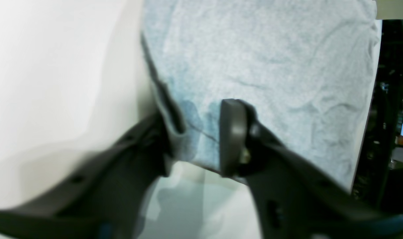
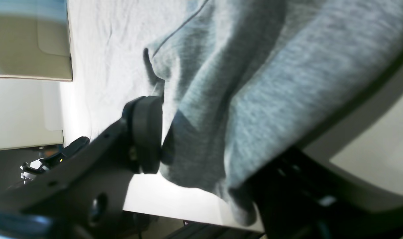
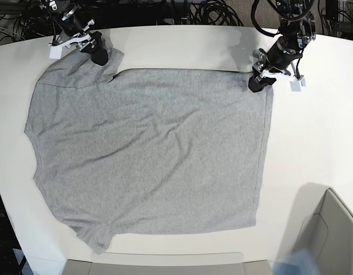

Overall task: Fold the T-shirt properly
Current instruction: 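Grasp the shirt's shoulder corners with both grippers, then lift the shoulder edge and fold it over toward the hem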

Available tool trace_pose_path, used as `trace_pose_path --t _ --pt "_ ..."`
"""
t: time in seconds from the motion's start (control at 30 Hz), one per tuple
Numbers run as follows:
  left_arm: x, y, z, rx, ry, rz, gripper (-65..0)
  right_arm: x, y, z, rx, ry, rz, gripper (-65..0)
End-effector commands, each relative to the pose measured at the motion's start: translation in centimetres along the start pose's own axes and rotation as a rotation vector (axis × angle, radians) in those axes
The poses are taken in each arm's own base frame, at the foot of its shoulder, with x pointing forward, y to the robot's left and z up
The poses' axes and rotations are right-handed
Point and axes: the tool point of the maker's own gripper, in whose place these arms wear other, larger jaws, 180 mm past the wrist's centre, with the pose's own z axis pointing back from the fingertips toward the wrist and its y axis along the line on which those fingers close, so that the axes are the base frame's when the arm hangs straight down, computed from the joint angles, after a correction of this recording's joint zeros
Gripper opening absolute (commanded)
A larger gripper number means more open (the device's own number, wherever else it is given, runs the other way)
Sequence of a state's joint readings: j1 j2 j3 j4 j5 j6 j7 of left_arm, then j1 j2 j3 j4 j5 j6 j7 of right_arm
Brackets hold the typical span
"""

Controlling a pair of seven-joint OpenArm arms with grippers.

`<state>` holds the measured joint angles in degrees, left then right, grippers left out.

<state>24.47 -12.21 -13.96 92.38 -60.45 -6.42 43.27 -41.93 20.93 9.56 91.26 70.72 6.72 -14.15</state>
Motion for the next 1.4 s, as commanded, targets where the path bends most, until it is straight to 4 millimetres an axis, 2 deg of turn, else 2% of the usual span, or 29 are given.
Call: trace_pose_path --t 0.0,0.13,0.23,0.37,0.53,0.63,0.7,0.9,0.97,1.13,1.3,1.37 --pt "0.1 0.5 0.2 0.026 -0.007 -0.006 -51.7 -1.3 -1.6 0.5 -0.073 0.064 0.011 -41.8" --pt "0.4 0.5 0.2 0.025 -0.025 -0.007 -64.6 -0.5 -1.3 0.2 -0.064 0.046 0.019 -56.2" --pt "0.6 0.0 0.3 0.014 -0.032 -0.014 -65.0 -0.2 -1.1 0.1 -0.059 0.037 0.022 -65.0" --pt "2.7 -2.3 1.6 0.007 -0.103 -0.149 -65.0 0.4 0.9 0.6 -0.015 0.018 0.043 -65.0" --pt "4.7 -4.9 4.2 0.029 -0.195 -0.342 -65.0 3.9 4.2 2.9 0.037 -0.117 0.057 -65.0" --pt "4.2 -4.5 4.9 0.047 -0.190 -0.363 -65.0 5.7 5.0 5.0 0.031 -0.207 0.056 -65.0" --pt "4.3 -4.4 4.9 0.050 -0.190 -0.368 -65.0 6.7 4.6 6.3 -0.004 -0.248 0.079 -65.0" --pt "5.5 -1.3 7.2 0.142 -0.224 -0.352 -65.0 8.2 3.6 9.2 -0.161 -0.349 0.254 -65.0" --pt "6.1 -0.4 8.2 0.175 -0.242 -0.348 -65.0 8.3 3.4 9.4 -0.192 -0.354 0.299 -65.0" --pt "6.2 0.0 10.3 0.202 -0.266 -0.361 -65.0 9.5 4.0 9.1 -0.170 -0.347 0.361 -65.0" --pt "5.1 0.1 10.0 0.200 -0.265 -0.305 -65.0 11.2 4.8 8.7 -0.142 -0.345 0.438 -65.0" --pt "5.4 -0.8 9.5 0.179 -0.276 -0.295 -65.0 11.8 5.2 8.4 -0.131 -0.349 0.460 -65.0"
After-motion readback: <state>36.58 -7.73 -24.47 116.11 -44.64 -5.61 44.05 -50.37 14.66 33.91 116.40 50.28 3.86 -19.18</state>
